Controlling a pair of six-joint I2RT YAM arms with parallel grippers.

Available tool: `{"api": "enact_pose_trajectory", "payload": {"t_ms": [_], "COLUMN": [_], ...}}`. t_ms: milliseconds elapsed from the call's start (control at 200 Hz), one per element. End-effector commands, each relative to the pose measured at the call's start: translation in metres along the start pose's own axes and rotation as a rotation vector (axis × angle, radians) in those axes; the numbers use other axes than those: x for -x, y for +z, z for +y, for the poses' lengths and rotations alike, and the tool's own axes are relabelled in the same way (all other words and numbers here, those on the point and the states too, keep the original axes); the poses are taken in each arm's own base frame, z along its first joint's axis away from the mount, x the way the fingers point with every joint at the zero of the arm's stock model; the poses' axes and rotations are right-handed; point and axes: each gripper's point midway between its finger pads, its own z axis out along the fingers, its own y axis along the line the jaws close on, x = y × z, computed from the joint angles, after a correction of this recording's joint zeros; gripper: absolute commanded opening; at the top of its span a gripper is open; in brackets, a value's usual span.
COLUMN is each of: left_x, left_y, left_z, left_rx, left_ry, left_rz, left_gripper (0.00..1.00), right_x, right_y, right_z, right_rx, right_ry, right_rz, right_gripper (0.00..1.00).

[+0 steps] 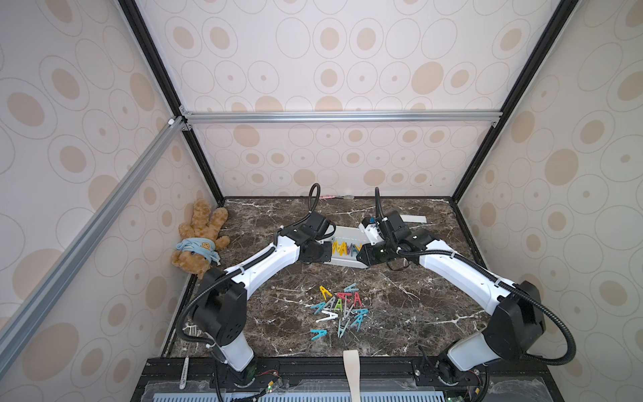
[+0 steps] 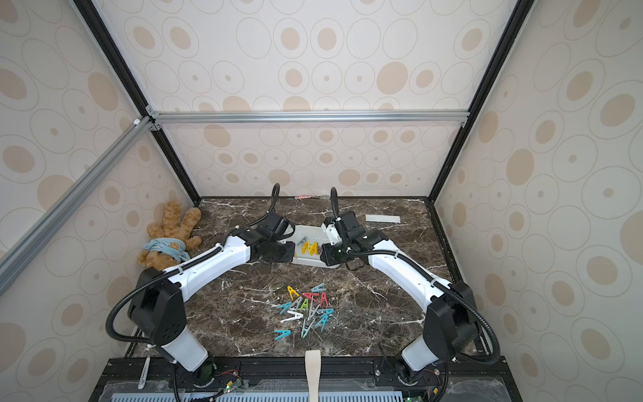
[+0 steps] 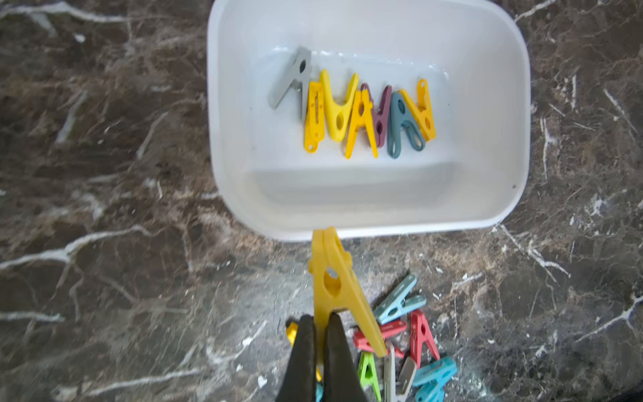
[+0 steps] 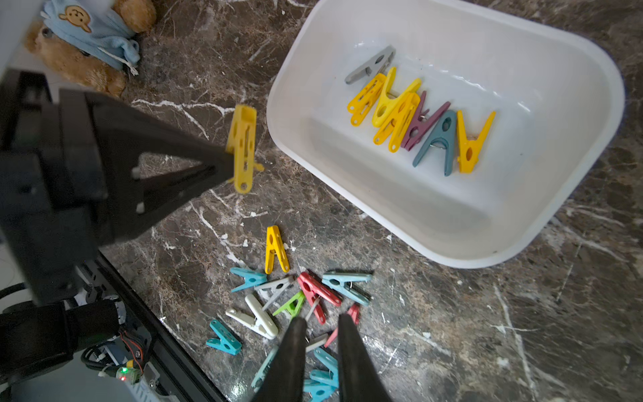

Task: Put the clothespins into the storage box
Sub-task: Place the clothespin in the storage box, then pick up the clothespin from the center of the board.

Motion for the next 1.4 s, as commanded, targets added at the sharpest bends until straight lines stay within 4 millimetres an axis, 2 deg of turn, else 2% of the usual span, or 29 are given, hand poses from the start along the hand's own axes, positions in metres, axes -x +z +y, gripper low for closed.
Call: {"api": "enact_pose_trajectory", "payload": {"t_ms": [0, 175, 290, 435, 650, 775, 965, 1095, 1201, 1261, 1396], "left_x": [0.03, 0.052, 0.057, 0.067, 0.068, 0.072, 0.079, 0.08, 0.077, 0.07, 0.051], "left_y": [0.017, 0.059, 0.08, 0.091, 0.098, 0.091, 0.074, 0.053, 0.032, 0.022, 0.001], "left_z": [-0.014, -0.02, -0.019, -0.018, -0.016, -0.016, -0.02, -0.021, -0.016, -0.012, -0.003], "left_rx": [-0.041, -0.037, -0.027, -0.029, -0.032, -0.029, -0.042, -0.048, -0.036, -0.038, -0.039], "left_ry": [0.078, 0.097, 0.102, 0.089, 0.085, 0.085, 0.09, 0.101, 0.113, 0.114, 0.113], "left_rz": [-0.031, -0.009, 0.016, 0.006, 0.025, 0.01, -0.02, -0.056, -0.1, -0.117, -0.145], "left_gripper": [0.02, 0.01, 0.02, 0.03, 0.18, 0.27, 0.28, 0.31, 0.35, 0.36, 0.38], "right_x": [-0.017, -0.026, -0.037, -0.051, -0.055, -0.054, -0.058, -0.067, -0.081, -0.092, -0.121], "right_y": [-0.011, -0.023, -0.019, -0.014, -0.011, -0.011, -0.008, -0.004, 0.001, 0.004, 0.009], "right_z": [-0.012, -0.018, -0.017, -0.018, -0.016, -0.013, -0.007, -0.002, 0.002, 0.0, 0.007], "right_rx": [-0.07, -0.113, -0.091, -0.156, -0.155, -0.144, -0.127, -0.142, -0.163, -0.2, -0.224], "right_ry": [-0.001, -0.018, 0.01, -0.041, -0.042, -0.033, -0.013, 0.007, 0.025, 0.052, 0.093], "right_rz": [0.033, 0.038, 0.054, 0.088, 0.089, 0.083, 0.081, 0.084, 0.085, 0.089, 0.109], "right_gripper": [0.2, 0.21, 0.21, 0.21, 0.22, 0.23, 0.24, 0.23, 0.24, 0.26, 0.29]}}
